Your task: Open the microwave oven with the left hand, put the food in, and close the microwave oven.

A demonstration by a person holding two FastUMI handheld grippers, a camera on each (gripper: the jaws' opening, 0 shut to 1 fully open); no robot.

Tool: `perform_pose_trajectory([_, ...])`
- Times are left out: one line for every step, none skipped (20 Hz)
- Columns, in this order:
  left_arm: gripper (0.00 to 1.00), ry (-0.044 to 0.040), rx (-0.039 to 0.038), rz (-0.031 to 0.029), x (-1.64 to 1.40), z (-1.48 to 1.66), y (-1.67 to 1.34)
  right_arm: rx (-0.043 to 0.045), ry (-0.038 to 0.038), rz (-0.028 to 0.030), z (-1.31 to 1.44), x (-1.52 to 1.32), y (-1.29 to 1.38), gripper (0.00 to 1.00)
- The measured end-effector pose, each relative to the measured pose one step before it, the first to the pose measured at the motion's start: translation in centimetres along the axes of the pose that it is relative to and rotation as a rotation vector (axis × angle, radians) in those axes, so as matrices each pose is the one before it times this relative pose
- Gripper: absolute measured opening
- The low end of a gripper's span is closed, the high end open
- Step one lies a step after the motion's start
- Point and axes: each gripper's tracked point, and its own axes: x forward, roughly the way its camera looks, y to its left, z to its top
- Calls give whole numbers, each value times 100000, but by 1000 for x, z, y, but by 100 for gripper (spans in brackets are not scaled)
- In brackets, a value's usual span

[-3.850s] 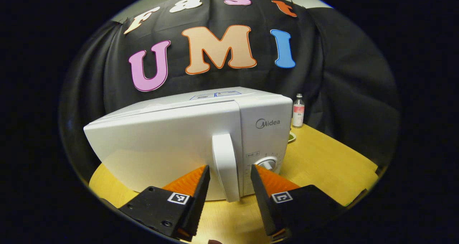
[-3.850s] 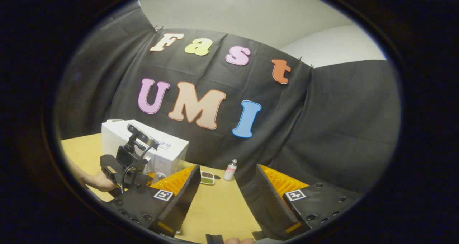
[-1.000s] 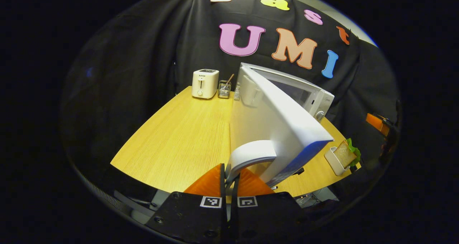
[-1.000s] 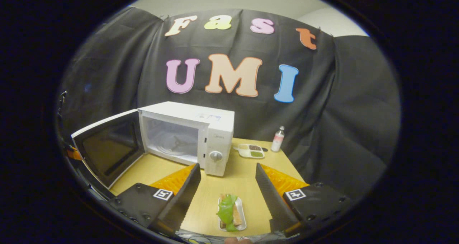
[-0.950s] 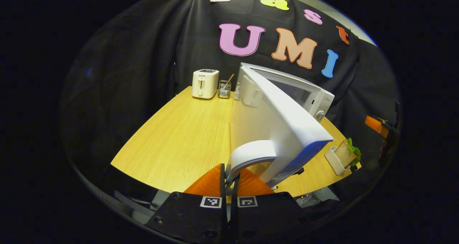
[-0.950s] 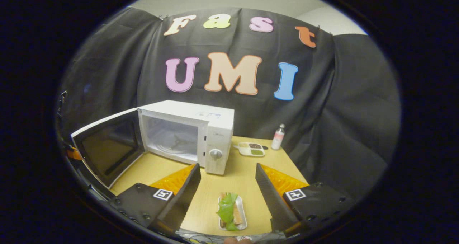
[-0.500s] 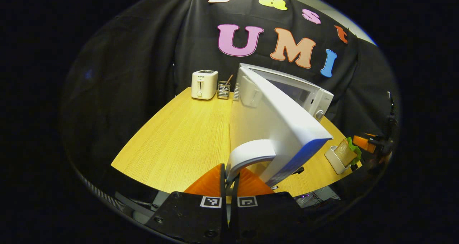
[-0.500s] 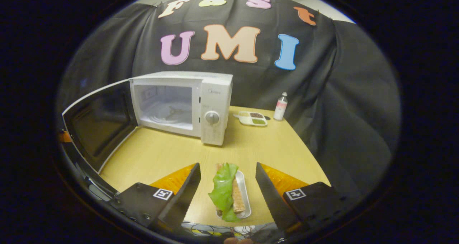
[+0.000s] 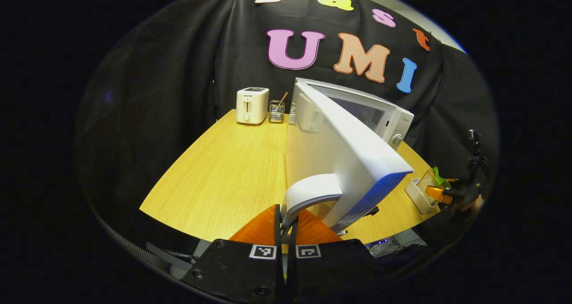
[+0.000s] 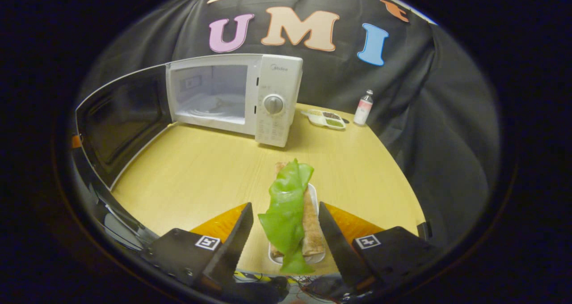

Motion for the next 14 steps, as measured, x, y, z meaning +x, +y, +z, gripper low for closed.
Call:
perform_pose_trajectory([1, 204, 366, -52, 0, -34, -2, -300, 992, 740, -338, 55, 208, 93])
perform_pose_trajectory([1, 319, 551, -90, -48, -59, -74, -1317, 257, -2159, -34, 59, -292, 92])
perform_pose_trajectory([1, 270, 667, -59, -86, -27, -48, -356, -178, -469, 33, 128, -286, 76])
perform_pose_trajectory([1, 514, 559, -49, 56, 21, 5, 567, 1190, -204, -371, 222, 28, 60])
perform_pose_trajectory([1, 475, 320, -178, -29, 18, -52, 506, 1598, 1204, -103, 69, 284, 60])
perform_pose_trajectory([1, -234, 170, 26, -15, 70, 72, 133, 596, -668, -25, 198, -138, 53])
perform_pose_trajectory([1, -86, -101, 20, -4, -81, -18, 911, 1194, 1124, 101, 282, 171, 46])
perform_pose_trajectory([1, -185, -225, 37, 74, 44, 31, 549, 616, 797, -46, -109, 58, 43])
perform_pose_trajectory([1, -584, -386, 182, -79, 4, 40, 740, 536, -142, 141, -6, -80, 40])
perform_pose_trajectory([1, -607, -276, 139, -34, 49, 70, -309, -443, -636, 97, -195, -117, 36])
perform_pose_trajectory([1, -190, 80, -112, 81, 14, -57, -890, 381, -2882, -201, -235, -491, 39])
perform_pose_trajectory([2, 490, -13, -485, 37, -80, -138, -2192, -656, -3951, 153, 70, -590, 38])
perform_pose_trajectory([3, 306, -475, -355, 7, -79, -78, -1638, -796, -277, 197, -68, -33, 31])
perform_pose_trajectory([4, -212, -145, -458, -135, 58, -135, -243, -402, 1335, -8, -92, 452, 36])
